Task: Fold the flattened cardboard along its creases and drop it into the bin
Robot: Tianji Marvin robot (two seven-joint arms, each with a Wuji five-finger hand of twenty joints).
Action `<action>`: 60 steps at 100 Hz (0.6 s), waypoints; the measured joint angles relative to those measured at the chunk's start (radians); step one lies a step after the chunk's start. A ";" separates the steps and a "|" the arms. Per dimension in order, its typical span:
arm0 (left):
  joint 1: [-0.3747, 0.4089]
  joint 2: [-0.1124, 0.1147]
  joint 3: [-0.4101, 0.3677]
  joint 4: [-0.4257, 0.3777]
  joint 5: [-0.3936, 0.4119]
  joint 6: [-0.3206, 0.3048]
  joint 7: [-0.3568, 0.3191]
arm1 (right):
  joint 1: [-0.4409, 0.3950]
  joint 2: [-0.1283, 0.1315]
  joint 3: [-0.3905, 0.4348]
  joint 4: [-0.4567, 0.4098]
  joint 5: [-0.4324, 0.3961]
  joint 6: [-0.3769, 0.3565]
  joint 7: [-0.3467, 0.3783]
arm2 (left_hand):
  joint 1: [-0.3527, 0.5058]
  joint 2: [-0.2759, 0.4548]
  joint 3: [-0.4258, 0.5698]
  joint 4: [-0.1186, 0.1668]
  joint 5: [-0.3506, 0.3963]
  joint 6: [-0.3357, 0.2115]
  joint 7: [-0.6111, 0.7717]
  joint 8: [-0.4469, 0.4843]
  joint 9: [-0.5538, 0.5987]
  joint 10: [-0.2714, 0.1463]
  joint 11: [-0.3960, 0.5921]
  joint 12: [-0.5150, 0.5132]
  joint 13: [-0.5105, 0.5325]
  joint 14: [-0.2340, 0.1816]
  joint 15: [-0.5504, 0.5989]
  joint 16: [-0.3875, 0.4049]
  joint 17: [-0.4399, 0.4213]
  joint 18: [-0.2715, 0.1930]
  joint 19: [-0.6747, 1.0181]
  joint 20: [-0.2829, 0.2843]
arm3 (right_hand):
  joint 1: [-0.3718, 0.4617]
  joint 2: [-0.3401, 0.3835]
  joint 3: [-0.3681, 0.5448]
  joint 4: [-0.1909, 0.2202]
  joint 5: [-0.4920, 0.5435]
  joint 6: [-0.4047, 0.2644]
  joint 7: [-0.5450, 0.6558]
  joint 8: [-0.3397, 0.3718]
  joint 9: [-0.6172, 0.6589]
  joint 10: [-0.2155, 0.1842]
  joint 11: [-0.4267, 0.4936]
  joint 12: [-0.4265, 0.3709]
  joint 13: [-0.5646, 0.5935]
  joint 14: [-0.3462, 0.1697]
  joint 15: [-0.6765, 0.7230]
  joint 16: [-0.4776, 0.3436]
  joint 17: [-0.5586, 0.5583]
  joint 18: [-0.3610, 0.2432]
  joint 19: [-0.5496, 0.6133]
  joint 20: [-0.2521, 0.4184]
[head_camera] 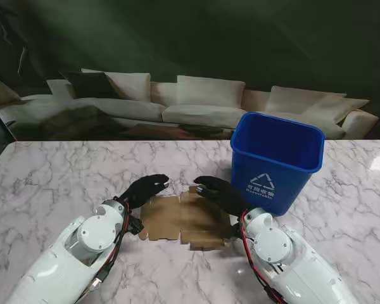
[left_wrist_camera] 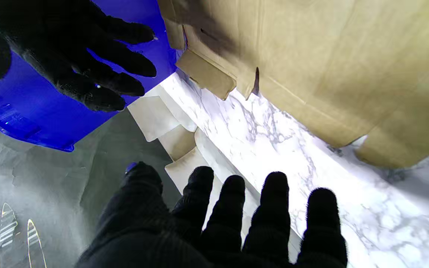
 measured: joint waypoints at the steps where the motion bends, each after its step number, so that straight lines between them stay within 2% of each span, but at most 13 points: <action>1: 0.000 0.000 0.000 0.000 0.000 0.000 0.000 | 0.000 0.000 0.000 0.000 0.000 0.000 0.000 | 0.000 0.000 0.000 0.000 0.000 0.000 0.000 0.000 0.000 0.000 0.000 0.000 0.000 0.000 0.000 0.000 0.000 0.000 0.000 0.000 | 0.000 0.000 0.000 0.000 0.000 0.000 0.000 0.000 0.000 0.000 0.000 0.000 0.000 0.000 0.000 0.000 0.000 0.000 0.000 0.000; 42: 0.012 0.000 -0.014 -0.012 0.000 -0.002 0.003 | 0.000 0.000 -0.005 0.000 -0.002 0.004 0.004 | 0.000 0.000 0.000 0.000 0.000 0.000 0.000 0.000 0.000 0.000 0.000 0.000 0.000 0.000 0.000 0.000 0.000 0.000 0.000 0.000 | 0.000 0.000 0.000 0.000 0.010 0.000 0.000 0.000 0.000 -0.001 -0.021 -0.010 0.000 -0.005 -0.012 -0.003 0.000 0.000 -0.018 -0.005; 47: 0.012 0.000 -0.014 -0.012 0.000 -0.002 0.003 | 0.000 0.000 -0.005 0.000 -0.002 0.004 0.004 | 0.000 0.000 0.000 0.000 0.000 0.000 0.000 0.000 0.000 0.000 0.000 0.000 0.000 0.000 0.000 0.000 0.000 0.000 0.000 0.000 | 0.000 0.000 0.000 0.000 0.038 0.000 0.000 0.000 0.002 -0.005 -0.050 -0.025 0.000 -0.025 -0.027 -0.030 0.000 -0.008 -0.057 -0.035; 60: 0.012 0.000 -0.016 -0.012 -0.002 -0.001 0.005 | 0.006 0.003 -0.015 0.002 -0.001 0.009 0.020 | 0.000 0.000 0.000 0.000 0.000 0.000 0.000 0.000 0.000 0.000 0.000 0.000 0.000 0.000 0.000 0.000 0.000 0.000 0.000 0.000 | 0.000 0.000 -0.007 0.000 0.069 -0.001 -0.016 -0.041 0.027 -0.016 -0.144 -0.067 -0.048 -0.082 -0.078 -0.103 -0.003 -0.104 -0.161 -0.182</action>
